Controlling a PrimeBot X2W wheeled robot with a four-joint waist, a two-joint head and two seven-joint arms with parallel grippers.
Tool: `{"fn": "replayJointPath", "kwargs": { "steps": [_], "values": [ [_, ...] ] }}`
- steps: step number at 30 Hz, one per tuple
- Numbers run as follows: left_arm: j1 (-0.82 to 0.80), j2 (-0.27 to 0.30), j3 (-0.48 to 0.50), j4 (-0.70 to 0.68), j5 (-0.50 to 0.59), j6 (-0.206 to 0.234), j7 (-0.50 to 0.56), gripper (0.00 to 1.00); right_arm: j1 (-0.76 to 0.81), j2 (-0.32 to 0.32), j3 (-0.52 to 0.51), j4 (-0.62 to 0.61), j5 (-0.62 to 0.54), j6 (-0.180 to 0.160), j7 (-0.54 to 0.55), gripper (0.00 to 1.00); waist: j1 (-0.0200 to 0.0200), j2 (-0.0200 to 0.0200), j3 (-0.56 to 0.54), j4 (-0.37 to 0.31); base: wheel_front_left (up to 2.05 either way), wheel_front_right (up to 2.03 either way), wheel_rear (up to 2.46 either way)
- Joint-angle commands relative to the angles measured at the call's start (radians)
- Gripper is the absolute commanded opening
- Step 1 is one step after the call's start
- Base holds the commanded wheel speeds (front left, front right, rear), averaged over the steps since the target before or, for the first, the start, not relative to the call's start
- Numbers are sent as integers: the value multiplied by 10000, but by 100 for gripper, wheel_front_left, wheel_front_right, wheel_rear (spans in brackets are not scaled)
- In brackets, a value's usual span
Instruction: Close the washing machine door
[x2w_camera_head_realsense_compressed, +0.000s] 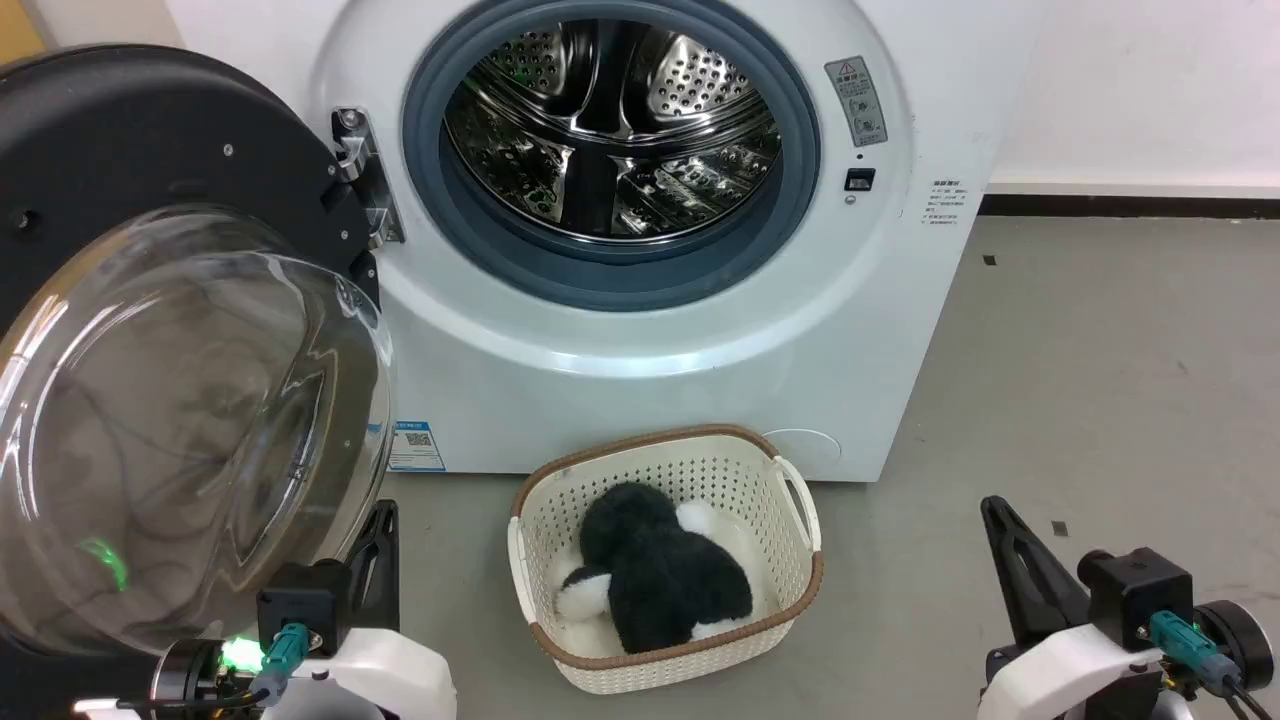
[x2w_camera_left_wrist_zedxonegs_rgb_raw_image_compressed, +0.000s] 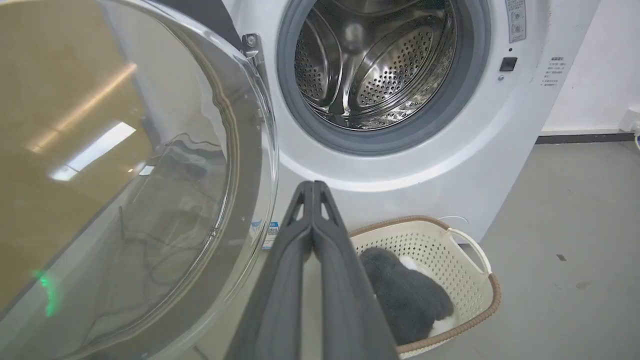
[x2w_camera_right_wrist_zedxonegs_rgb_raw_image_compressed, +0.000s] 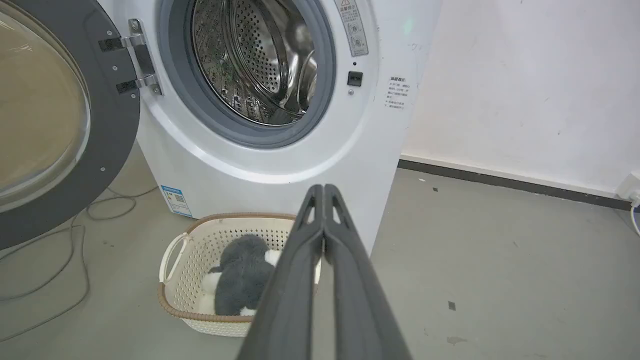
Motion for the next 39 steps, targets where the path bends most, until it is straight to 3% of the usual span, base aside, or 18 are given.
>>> {"fn": "replayJointPath", "kwargs": {
  "steps": [1,27,28,39],
  "values": [
    [-153,-1,12,-37,30,28,3,0,-140,43,-14,-49,-78,8,7,0,0,0,0,0,0,0,0],
    [-153,-1,12,-37,30,28,3,0,-140,43,-14,-49,-78,8,7,0,0,0,0,0,0,0,0],
    [0,0,4,0,-1,0,-1,100,0,0,4,0,1,0,-1,100,0,0,0,0,0,0,0],
    [13,0,-39,41,-99,33,-149,100,38,1,10,29,135,0,-144,100,0,0,2,10,0,0,0]
  ]
}}
